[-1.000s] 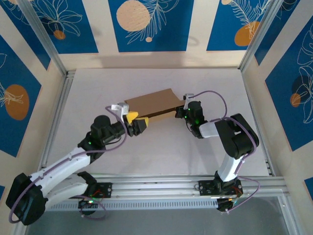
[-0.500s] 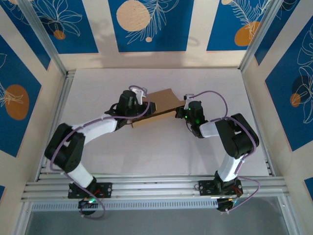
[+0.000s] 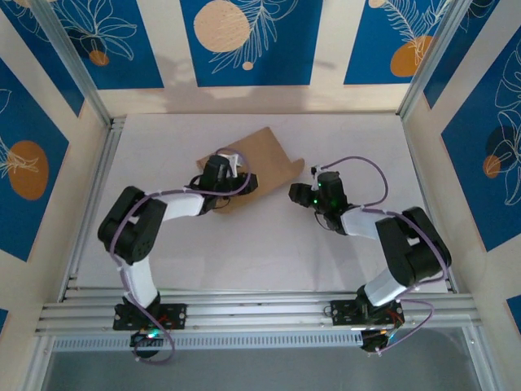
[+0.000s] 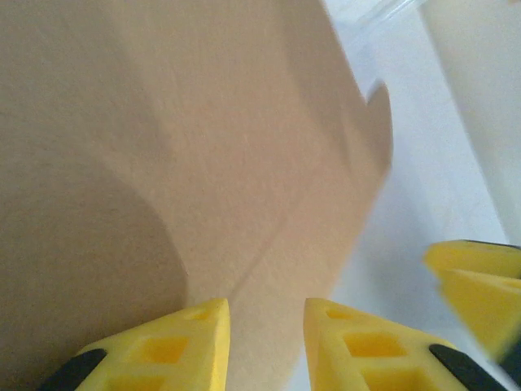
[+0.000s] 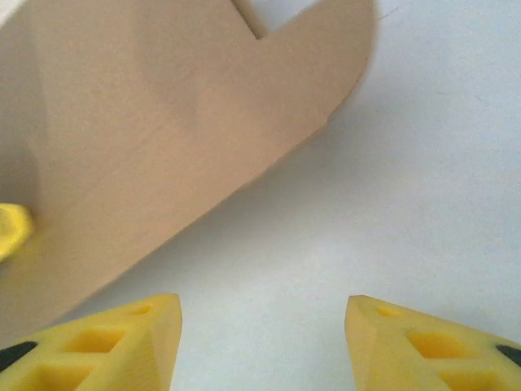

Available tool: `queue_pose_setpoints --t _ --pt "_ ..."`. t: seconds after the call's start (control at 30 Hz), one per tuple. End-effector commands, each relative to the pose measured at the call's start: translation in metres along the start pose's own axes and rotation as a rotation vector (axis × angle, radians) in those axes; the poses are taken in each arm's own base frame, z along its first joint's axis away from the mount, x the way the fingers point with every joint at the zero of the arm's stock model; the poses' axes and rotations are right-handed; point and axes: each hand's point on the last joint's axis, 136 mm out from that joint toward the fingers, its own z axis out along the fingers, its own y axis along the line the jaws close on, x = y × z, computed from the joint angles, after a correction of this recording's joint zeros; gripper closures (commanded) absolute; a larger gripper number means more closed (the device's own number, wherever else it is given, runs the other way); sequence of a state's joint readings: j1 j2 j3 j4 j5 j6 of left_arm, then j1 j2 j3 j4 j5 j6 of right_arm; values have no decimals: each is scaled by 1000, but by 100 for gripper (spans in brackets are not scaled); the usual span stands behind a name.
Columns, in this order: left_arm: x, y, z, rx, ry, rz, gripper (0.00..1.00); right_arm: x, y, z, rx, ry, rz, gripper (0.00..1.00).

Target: Fold the paper box

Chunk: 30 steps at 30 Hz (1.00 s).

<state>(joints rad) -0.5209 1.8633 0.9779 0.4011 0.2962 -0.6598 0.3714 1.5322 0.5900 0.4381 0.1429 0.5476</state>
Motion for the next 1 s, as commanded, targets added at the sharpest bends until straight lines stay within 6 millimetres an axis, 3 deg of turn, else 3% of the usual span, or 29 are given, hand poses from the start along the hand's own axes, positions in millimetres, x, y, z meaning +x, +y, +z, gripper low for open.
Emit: queue_pose_setpoints --t 0.0,0.17,0.3,0.5,0.67,0.73,0.87,0.97 --pt "26 30 8 -62 76 -73 70 8 -11 -15 57 26 72 43" --pt "33 39 14 -74 104 -100 70 -2 -21 -39 140 -16 113 44" --pt "27 33 10 -47 92 -103 69 -36 -2 -53 142 -21 58 48" --pt "-22 -1 -19 35 24 -68 59 -84 40 -58 26 -72 -68 60" --pt "-60 -27 -44 61 -27 17 54 -114 53 -55 -7 -61 41 95" --pt "-71 -34 -52 40 -40 84 53 -119 60 -54 -28 -46 10 100" --pt "-103 -28 -65 -27 -85 143 61 -123 92 -59 -218 -93 -48 100" --pt "-131 0 -63 -81 -128 100 75 -120 111 -55 -311 -32 -37 100"
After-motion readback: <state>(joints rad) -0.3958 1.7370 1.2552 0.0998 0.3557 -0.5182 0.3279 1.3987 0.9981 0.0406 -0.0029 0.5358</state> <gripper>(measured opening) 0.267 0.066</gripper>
